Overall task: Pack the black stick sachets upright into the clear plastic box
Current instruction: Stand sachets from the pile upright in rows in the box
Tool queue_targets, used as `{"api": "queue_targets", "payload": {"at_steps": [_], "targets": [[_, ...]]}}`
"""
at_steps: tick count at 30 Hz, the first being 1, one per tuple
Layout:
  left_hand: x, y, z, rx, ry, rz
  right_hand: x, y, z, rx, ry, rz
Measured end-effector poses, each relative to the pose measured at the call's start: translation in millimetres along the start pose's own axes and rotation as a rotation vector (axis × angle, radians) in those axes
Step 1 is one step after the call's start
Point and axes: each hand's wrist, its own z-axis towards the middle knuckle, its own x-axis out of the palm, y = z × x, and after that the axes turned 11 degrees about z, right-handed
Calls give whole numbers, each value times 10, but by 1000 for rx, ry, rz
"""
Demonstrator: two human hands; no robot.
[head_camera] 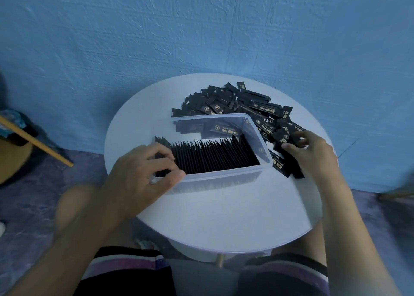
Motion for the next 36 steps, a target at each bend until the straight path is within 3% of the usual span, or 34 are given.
{"api": "queue_targets", "payload": {"at_steps": [11,17,21,27,30,33,36], "targets": [[12,-15,-2,-16,-7,-22,68,75,106,-11,150,362],[16,-23,-11,-34,-11,-31,-112,447,-38,-154,154,597],[22,-24,-14,-40,-17,-41,-129,816,-248,-234,277,770],[49,-32,-42,-31,-30,-39,136,1165,-442,-341,317,720],[83,-81,-56,-20,-33,-61,319,1314,-553,-284,491,714],[117,-116,-56,-3,-56,-52,640,1344,-639,-232,686,467],[135,-117,-57,7,-62,-42,899,1332,-640,-220,729,208]]}}
